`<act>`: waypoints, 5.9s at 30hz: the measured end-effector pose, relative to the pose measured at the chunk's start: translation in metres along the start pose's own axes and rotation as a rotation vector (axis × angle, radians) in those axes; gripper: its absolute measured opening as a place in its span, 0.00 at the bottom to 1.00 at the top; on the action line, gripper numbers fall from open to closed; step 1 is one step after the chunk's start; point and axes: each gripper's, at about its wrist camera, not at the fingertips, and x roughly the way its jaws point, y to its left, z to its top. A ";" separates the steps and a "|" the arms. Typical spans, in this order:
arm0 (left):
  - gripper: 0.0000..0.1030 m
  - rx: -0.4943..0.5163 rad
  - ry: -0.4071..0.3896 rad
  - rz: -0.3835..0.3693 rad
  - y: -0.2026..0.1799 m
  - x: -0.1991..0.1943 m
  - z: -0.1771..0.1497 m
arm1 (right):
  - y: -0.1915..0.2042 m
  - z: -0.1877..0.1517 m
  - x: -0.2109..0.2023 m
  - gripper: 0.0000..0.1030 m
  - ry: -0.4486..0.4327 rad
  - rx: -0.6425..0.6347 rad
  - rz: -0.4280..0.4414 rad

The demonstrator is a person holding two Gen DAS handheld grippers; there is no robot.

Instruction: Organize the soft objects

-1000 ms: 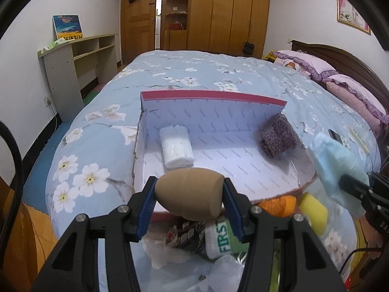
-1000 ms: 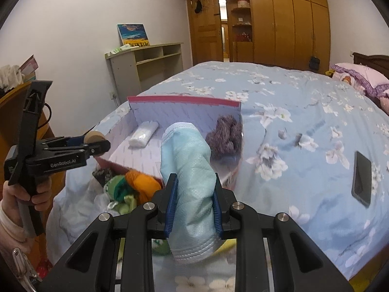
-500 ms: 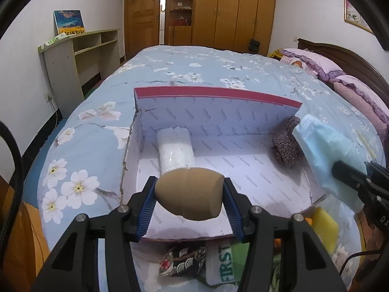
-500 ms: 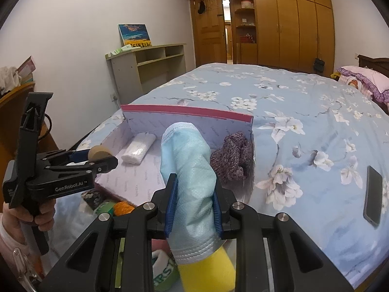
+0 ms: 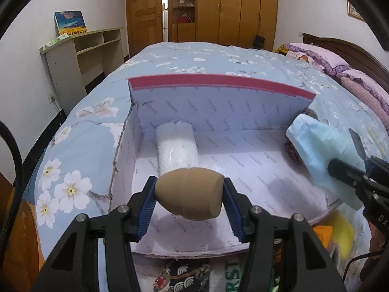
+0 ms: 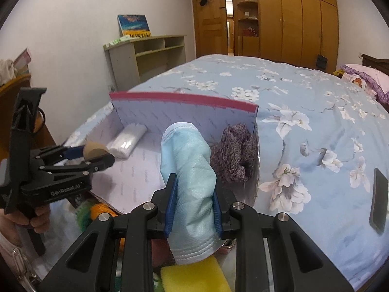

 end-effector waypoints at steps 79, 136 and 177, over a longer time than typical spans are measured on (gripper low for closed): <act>0.71 -0.204 0.062 -0.065 0.032 -0.038 -0.070 | 0.036 -0.071 -0.069 0.44 -0.083 0.051 -0.009; 0.46 -0.197 0.014 -0.089 0.058 -0.032 -0.099 | 0.100 -0.044 -0.013 0.44 0.046 -0.042 -0.033; 0.39 -0.243 -0.011 -0.112 0.064 -0.043 -0.103 | 0.089 -0.051 -0.040 0.51 -0.055 0.138 -0.057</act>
